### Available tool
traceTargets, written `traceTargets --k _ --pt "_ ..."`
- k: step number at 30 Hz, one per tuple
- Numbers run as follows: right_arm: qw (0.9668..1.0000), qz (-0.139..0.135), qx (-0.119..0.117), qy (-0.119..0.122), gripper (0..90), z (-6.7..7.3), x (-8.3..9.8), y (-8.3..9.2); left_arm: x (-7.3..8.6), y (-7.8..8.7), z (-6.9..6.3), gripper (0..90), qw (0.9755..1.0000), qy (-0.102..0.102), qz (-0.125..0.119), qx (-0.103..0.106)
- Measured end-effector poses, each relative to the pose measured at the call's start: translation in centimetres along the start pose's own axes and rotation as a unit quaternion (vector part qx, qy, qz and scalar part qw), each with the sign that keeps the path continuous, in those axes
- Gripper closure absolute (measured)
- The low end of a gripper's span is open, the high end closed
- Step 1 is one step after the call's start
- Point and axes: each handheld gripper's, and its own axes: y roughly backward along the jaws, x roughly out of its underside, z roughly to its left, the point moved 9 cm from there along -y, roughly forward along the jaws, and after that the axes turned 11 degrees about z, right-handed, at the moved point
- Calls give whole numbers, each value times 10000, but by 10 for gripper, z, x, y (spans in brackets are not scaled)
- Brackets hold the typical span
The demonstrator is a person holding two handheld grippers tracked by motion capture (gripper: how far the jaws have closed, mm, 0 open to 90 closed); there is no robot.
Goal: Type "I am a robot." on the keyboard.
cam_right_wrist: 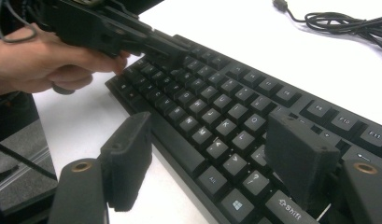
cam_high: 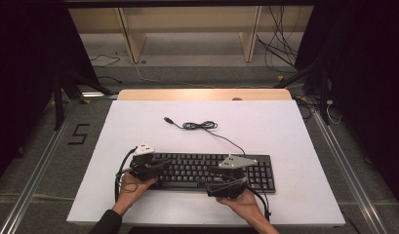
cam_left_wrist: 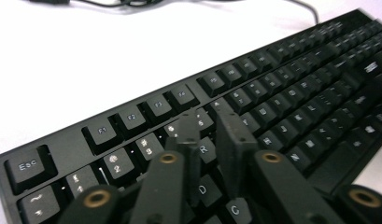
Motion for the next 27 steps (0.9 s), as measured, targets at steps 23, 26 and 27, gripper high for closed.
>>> traceTargets --k 23,26,27 --pt "9996 238 142 29 719 -12 -12 -18 11 31 -11 369 9986 136 -469 211" --pt "9995 286 145 -1 779 -14 -13 -21 11 33 -12 349 9982 138 -535 228" --pt "9994 290 166 22 796 -15 -14 -22 12 34 -12 345 9981 142 -546 231"
